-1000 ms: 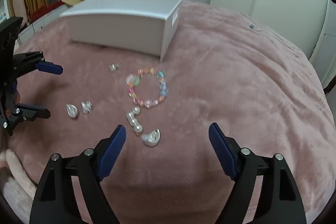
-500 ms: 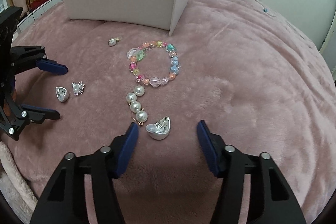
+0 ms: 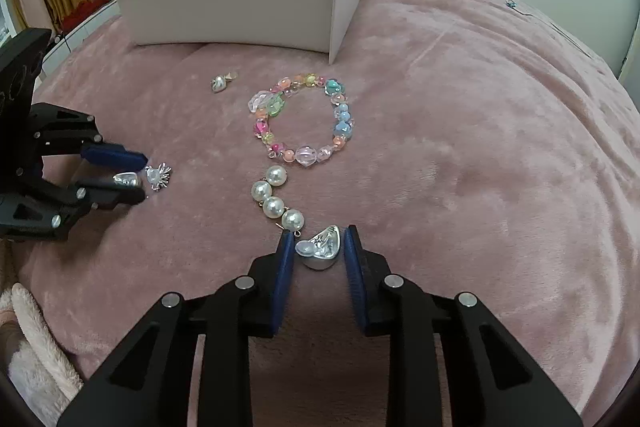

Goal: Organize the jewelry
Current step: 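Grasp the silver oval pendant with the left gripper while the right grasps the silver heart charm, then carry the silver pendant and heart charm in both grippers over the white box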

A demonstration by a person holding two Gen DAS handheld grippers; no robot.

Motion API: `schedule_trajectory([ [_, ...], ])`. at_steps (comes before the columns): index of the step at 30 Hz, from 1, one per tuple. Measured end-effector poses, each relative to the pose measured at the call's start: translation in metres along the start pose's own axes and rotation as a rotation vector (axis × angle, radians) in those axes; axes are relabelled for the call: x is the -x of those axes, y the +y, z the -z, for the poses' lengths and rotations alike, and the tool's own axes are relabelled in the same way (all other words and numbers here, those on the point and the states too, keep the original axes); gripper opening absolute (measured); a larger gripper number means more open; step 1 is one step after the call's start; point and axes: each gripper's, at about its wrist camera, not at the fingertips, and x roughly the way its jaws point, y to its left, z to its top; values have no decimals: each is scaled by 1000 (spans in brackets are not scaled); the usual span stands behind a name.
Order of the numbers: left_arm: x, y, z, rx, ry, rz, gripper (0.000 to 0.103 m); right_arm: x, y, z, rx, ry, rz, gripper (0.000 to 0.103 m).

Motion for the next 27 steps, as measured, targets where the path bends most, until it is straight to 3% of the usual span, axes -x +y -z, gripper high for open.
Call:
schedule_trajectory([
  [13, 2, 2, 2, 26, -2, 17, 23, 5, 4, 1, 3, 0, 16, 20],
  [27, 19, 15, 1, 38, -21, -33, 23, 27, 2, -7, 6, -31, 57, 20],
])
